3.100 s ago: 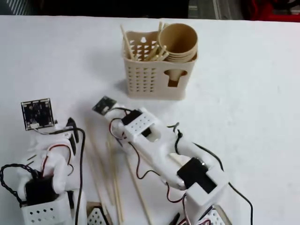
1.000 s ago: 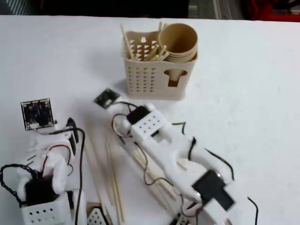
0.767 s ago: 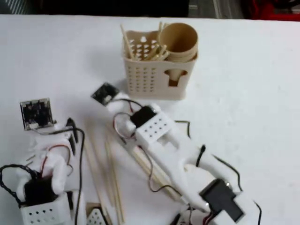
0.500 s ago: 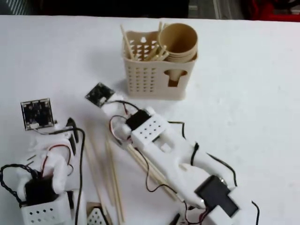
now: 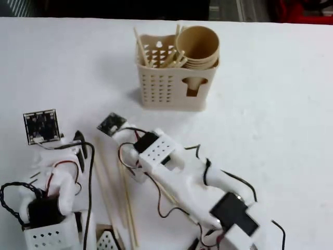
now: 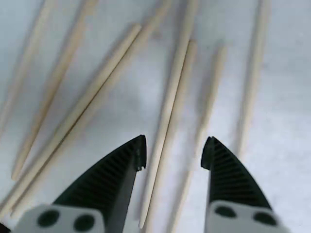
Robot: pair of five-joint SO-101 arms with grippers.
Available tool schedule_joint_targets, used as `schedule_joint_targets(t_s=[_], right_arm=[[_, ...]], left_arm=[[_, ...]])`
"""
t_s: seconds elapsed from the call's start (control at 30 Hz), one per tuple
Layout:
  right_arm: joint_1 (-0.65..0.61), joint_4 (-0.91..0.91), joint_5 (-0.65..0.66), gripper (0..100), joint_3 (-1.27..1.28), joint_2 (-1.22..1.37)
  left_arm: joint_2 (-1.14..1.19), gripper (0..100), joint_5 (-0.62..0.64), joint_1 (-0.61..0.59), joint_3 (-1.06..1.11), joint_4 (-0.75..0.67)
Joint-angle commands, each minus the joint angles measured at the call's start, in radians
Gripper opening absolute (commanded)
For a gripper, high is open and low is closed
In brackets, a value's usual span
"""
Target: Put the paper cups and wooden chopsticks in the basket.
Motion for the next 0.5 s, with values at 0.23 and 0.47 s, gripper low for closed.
schedule_joint_targets(t_s=[0.23,0.47], right_arm=[[-0.008,-0.099,0.026,15.9,-0.029,0.223],[-0.007,-0.085,0.081,1.6,-0.048,0.236]], left_arm=[[-0.012,14,-0.006,-0.005,-0.006,-0.021],[-0.012,14,-0.006,-0.005,-0.006,-0.021]])
